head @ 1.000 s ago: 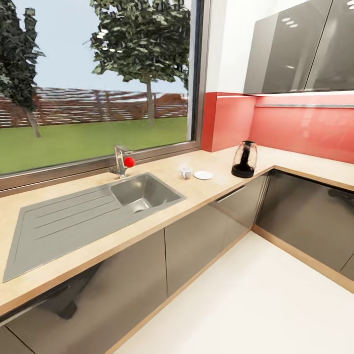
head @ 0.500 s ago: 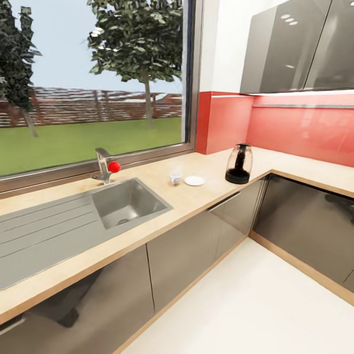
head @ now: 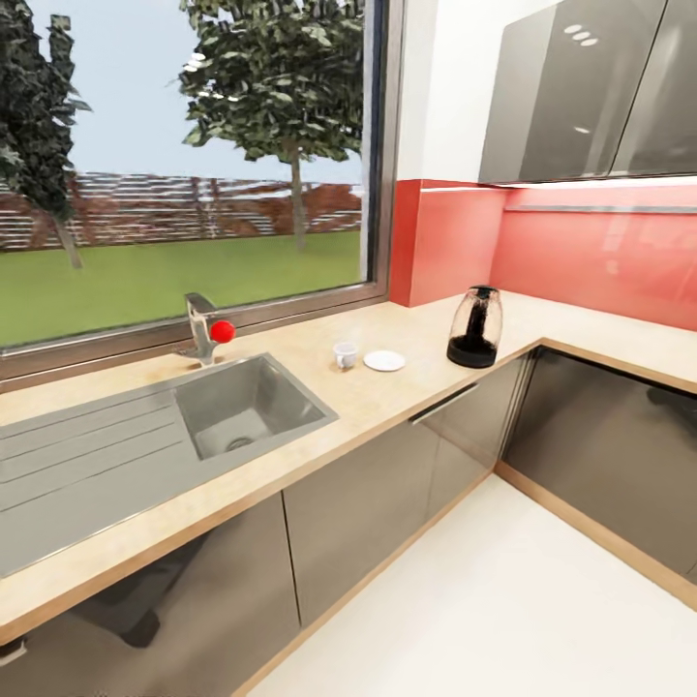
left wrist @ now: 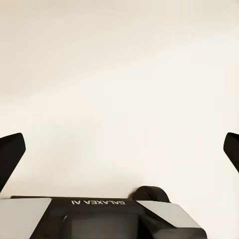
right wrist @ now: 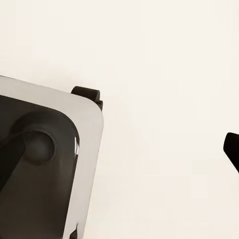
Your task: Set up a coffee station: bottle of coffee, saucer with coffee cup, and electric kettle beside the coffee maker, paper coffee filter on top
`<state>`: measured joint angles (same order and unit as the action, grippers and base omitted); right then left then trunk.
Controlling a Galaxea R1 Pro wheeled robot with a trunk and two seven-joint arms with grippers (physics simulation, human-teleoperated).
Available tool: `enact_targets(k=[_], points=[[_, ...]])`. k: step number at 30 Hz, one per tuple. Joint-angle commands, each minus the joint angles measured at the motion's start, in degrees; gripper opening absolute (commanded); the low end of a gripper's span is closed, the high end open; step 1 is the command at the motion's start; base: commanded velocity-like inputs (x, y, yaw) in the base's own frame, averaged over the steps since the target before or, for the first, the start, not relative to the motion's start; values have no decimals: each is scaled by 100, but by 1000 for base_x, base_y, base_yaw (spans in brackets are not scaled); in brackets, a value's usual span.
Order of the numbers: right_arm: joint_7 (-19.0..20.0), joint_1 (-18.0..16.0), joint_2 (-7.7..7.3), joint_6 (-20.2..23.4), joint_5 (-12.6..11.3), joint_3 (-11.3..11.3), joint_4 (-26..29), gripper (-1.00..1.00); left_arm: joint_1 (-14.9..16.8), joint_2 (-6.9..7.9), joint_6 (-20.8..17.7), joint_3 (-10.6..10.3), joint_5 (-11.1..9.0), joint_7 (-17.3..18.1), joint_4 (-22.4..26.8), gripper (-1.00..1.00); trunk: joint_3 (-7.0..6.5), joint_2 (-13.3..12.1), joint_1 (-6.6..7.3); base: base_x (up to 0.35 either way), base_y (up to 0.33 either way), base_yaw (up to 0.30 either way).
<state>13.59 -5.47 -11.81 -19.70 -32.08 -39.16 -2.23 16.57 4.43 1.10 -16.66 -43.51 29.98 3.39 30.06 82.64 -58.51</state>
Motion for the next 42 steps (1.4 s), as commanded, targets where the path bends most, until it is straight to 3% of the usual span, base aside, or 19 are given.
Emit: enact_targets(k=[1, 23, 28, 29, 32, 33, 35, 36, 38, 39, 42], points=[[47, -7, 3, -29, -61, -32, -22, 100, 4, 3, 9, -48, -44, 16, -5, 100, 6, 3, 0, 5, -3, 112], [51, -10, -29, -127, -61, -32, -17, 100, 4, 14, 4, -48, -44, 15, -5, 100, 6, 3, 0, 29, -52, 66], [54, -171, -93, -144, -68, -31, 22, 100, 4, 16, 4, -48, -44, 14, -5, 100, 6, 3, 0, 3, -4, 0], [72, -680, -438, -141, -278, 73, 72, 100, 4, 37, 4, -48, -44, 16, -5, 100, 6, 3, 0, 0, 0, 0], [81, -927, -623, -145, -718, 234, 305, 100, 4, 39, 4, -48, -44, 16, -5, 100, 6, 3, 0, 0, 0, 0], [78, -1170, -1048, -147, -1123, 340, 1148, 100, 4, 40, 5, -48, -44, 12, -5, 100, 6, 3, 0, 0, 0, 0], [74, -1207, -1213, -148, -1177, 363, 1608, 100, 4, 41, 5, -48, -44, 10, -5, 100, 6, 3, 0, 0, 0, 0], [41, -1230, -1363, -146, -1209, 423, 2159, 100, 4, 41, 4, -48, -44, 11, -5, 100, 6, 3, 0, 0, 0, 0], [-75, -1246, -1490, -137, -1226, 586, 2753, 100, 4, 41, 4, -48, -44, 9, -5, 100, 6, 3, 0, 0, 0, 0], [-294, -1252, -1582, -105, -1235, 848, 3351, 100, 4, 41, 4, -48, -44, 9, -5, 100, 6, 3, 0, 0, 0, 0], [-711, -1249, -1662, 75, -1237, 1259, 4230, 100, 4, 41, 6, -48, -44, 8, -5, 100, 6, 3, 0, 0, 0, 0]])
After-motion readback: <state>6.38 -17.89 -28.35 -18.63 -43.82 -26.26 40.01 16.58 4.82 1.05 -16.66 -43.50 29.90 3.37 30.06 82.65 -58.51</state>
